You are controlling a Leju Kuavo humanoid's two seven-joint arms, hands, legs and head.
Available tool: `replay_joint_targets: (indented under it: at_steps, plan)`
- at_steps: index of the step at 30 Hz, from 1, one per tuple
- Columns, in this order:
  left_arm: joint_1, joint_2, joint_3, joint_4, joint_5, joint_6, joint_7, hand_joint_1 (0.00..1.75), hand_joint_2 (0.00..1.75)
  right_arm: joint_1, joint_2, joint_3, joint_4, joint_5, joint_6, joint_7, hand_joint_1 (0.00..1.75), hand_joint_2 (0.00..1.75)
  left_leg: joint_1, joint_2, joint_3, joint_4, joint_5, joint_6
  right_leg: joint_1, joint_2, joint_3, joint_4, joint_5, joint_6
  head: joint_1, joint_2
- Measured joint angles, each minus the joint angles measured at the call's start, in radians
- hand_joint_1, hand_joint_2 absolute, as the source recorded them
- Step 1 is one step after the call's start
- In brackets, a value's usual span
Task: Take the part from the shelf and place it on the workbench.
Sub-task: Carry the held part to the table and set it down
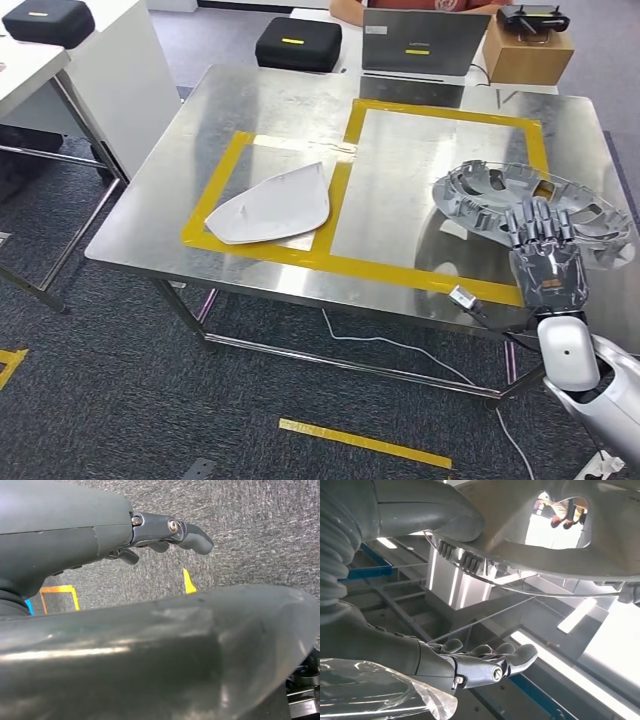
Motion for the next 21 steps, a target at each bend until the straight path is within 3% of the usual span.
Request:
replay_joint_targets:
  at_steps: [21]
  plan:
    - [0.000,0.000,0.000,0.000,-0.003,0.000,0.002,0.00,0.00,-0.029,-0.003,0.041,0.000,0.000,-0.027,0.000,0.00,1.75,0.000,0.000,0.000,0.000,0.000,0.000,0.000,0.000,0.000,0.000,0.000,0.000,0.000,0.000]
